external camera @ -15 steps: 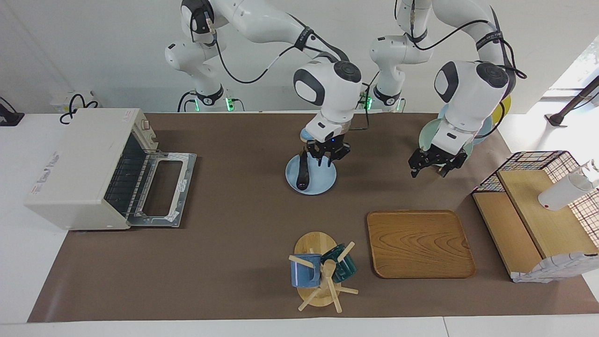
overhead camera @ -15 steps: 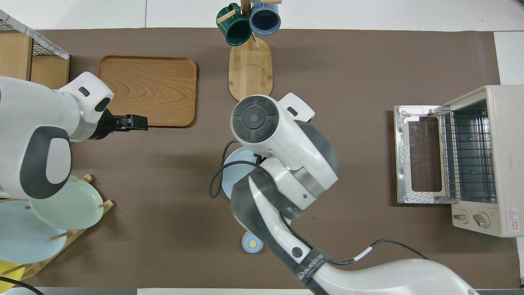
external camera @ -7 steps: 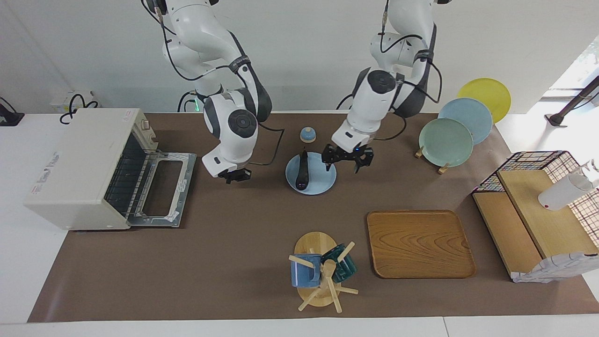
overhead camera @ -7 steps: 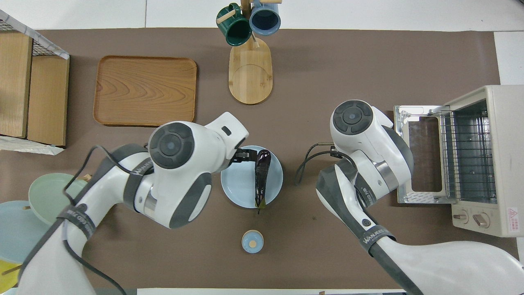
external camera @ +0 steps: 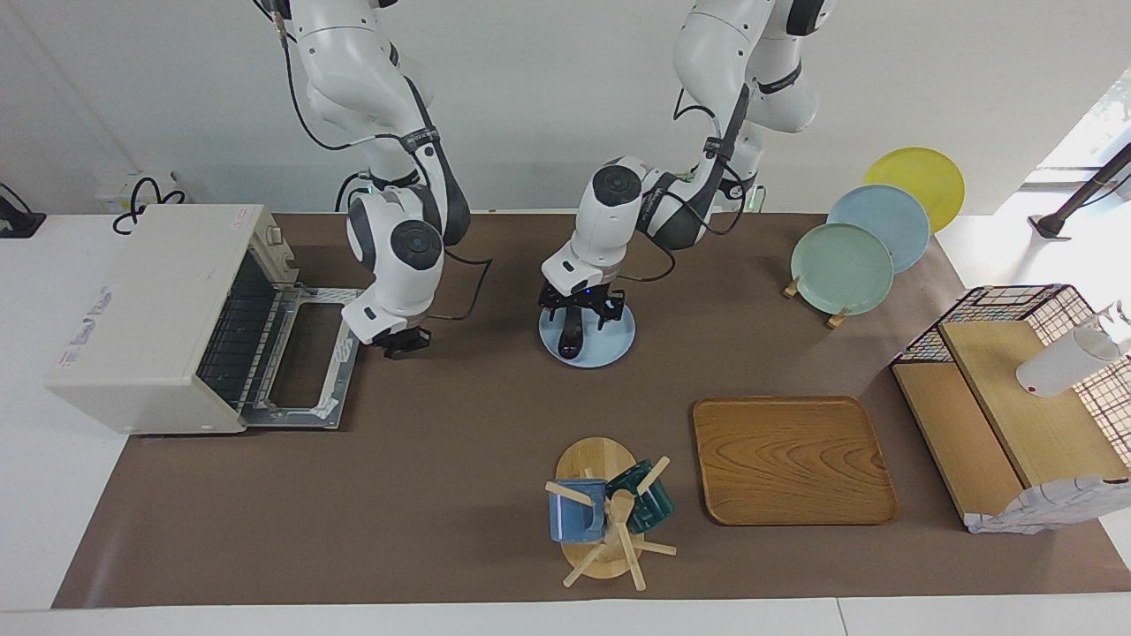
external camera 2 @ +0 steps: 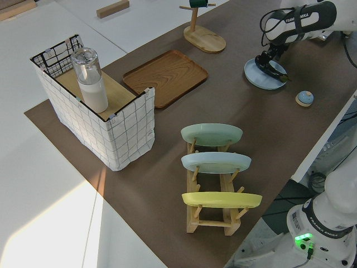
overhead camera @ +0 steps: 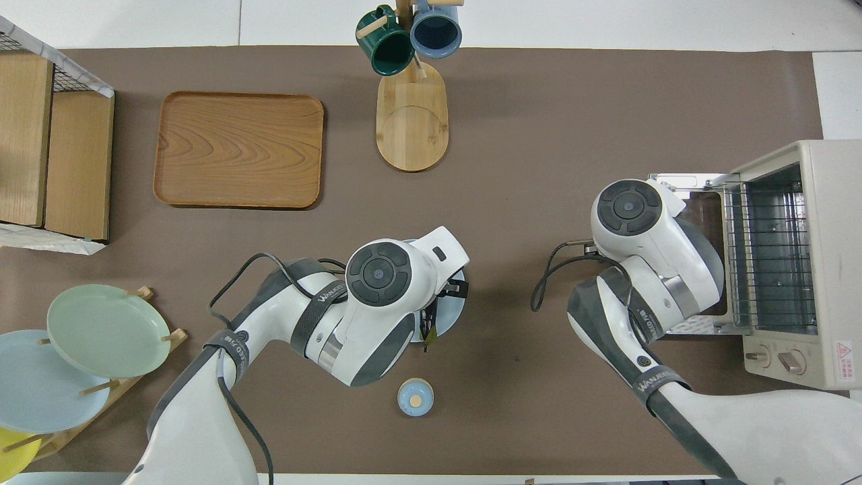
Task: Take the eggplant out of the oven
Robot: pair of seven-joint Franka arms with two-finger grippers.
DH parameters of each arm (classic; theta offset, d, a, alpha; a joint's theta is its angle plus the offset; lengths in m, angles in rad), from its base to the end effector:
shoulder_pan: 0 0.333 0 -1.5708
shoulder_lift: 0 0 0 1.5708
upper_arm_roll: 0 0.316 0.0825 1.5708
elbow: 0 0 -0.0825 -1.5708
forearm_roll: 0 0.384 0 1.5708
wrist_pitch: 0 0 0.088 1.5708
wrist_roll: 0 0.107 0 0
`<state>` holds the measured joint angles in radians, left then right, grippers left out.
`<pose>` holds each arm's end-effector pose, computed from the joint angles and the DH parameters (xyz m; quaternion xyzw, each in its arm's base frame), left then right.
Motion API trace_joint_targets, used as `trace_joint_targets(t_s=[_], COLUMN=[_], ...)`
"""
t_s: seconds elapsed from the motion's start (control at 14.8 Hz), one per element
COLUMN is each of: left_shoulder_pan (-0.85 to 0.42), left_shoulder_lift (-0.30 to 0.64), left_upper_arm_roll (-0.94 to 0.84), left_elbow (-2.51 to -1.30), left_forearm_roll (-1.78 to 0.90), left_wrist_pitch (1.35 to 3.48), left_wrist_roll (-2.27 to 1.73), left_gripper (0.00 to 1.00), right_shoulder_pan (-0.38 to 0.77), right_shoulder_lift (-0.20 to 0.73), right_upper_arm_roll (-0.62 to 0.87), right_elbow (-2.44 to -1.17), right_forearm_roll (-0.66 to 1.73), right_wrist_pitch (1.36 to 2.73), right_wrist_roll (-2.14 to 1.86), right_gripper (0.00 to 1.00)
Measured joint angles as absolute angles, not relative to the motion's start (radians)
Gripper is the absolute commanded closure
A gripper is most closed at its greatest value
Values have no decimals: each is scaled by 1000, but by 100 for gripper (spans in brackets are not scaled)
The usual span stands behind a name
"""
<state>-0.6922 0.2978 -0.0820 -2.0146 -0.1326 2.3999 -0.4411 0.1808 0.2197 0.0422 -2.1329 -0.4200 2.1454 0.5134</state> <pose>0.4349 -0.4242 0.3141 0.9905 -0.1167 0.0023 0.0732 0.5370 0.1040 0.2911 0.9823 -0.0115 -0.0370 0.1834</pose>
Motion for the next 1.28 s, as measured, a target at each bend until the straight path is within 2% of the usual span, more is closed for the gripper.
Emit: trace_joint_targets(t_s=[0.2,0.34,0.47,0.54,0.68,0.81,0.88,1.08,1.28], left_shoulder_pan=[-697,-706,-708,-708,-708,-707,-707,-686,-626], left_shoulder_lift=[315,321,322,322,322,322,321,301,244], left_upper_arm_roll=[-82,-82,-81,-79,-76,-73,-72,-67,-62], left_elbow=[-2015,-2015,-2015,-2015,-2014,-2012,-2010,-1998,-1973], left_forearm_roll=[-133,-133,-133,-133,-133,-133,-133,-133,-133], left_wrist_pitch=[2402,2406,2406,2406,2406,2401,2396,2362,2287], left_wrist_roll=[-440,-440,-440,-440,-440,-440,-440,-440,-440], left_gripper=[0,10,26,38,64,95,100,100,100], right_shoulder_pan=[151,147,139,132,122,119,119,119,110], right_shoulder_lift=[220,220,220,220,220,219,219,203,140], right_upper_arm_roll=[42,42,43,42,43,43,45,50,60], right_elbow=[-2140,-2145,-2149,-2151,-2154,-2154,-2154,-2140,-2096], right_forearm_roll=[-439,-439,-439,-440,-442,-473,-479,-481,-473], right_wrist_pitch=[2160,2164,2165,2170,2179,2179,2179,2155,2051], right_wrist_roll=[484,483,483,473,426,405,395,330,256], right_gripper=[100,100,100,100,100,100,100,100,100])
